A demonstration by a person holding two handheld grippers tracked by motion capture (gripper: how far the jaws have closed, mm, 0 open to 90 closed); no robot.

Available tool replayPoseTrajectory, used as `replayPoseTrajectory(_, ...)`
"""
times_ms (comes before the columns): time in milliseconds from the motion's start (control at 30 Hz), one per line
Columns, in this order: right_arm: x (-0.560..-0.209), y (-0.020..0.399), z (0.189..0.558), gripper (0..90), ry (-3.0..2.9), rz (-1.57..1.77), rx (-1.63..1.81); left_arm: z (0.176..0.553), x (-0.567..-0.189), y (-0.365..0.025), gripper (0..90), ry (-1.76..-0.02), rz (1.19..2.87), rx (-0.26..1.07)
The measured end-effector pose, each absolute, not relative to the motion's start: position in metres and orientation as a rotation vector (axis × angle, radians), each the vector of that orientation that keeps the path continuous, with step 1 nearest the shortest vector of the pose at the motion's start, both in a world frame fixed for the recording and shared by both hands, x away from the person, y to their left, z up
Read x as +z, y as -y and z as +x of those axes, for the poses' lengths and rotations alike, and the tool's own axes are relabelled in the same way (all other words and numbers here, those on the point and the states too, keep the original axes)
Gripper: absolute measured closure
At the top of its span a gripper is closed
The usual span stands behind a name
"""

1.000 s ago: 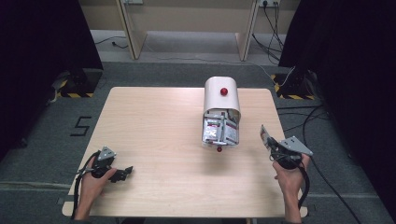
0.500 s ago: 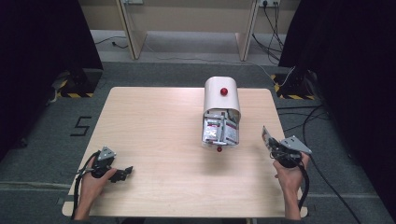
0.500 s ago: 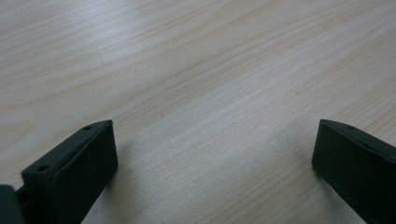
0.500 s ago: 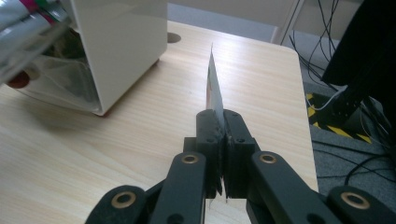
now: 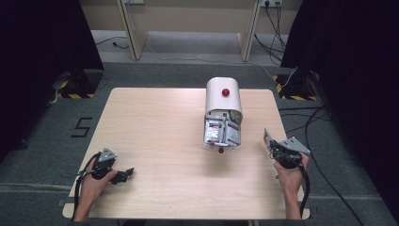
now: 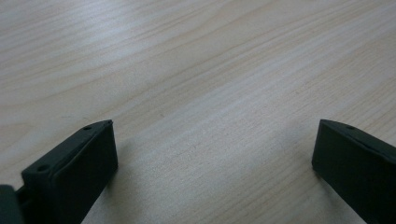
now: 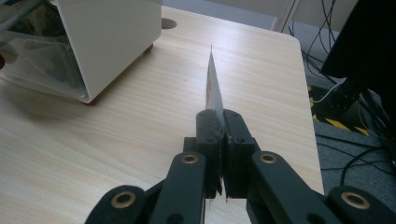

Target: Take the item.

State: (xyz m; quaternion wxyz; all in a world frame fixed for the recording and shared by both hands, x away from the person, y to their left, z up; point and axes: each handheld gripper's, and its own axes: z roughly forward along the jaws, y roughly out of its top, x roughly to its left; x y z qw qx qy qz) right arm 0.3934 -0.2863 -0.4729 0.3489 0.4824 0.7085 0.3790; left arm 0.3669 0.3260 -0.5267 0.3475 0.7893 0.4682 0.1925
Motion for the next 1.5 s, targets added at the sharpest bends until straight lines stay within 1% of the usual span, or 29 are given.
replayPoseTrajectory(667,-0.479,0.284,0.397,87.3,-1.85,1.258,0.951,0.367,-0.527,-0.326,0.0,-1.214,2.047,0.499)
replayPoseTrajectory(1067,-0.49,0.272,0.405,87.1,-1.895,1.207,0.82,0.367,-0.527,-0.326,0.0,-1.215,2.046,0.501)
replayPoseTrajectory(1333,-0.493,0.273,0.407,80.0,-1.934,1.246,0.916,0.367,-0.527,-0.326,0.0,-1.215,2.046,0.5)
replayPoseTrajectory(1433,-0.493,0.272,0.408,78.8,-1.939,1.249,0.927,0.367,-0.527,-0.326,0.0,-1.215,2.046,0.5)
replayPoseTrajectory(1467,-0.494,0.272,0.409,77.5,-1.943,1.252,0.932,0.367,-0.527,-0.326,0.0,-1.214,2.046,0.5)
replayPoseTrajectory(1500,-0.496,0.271,0.409,73.9,-1.955,1.267,0.944,0.367,-0.527,-0.326,0.0,-1.215,2.046,0.501)
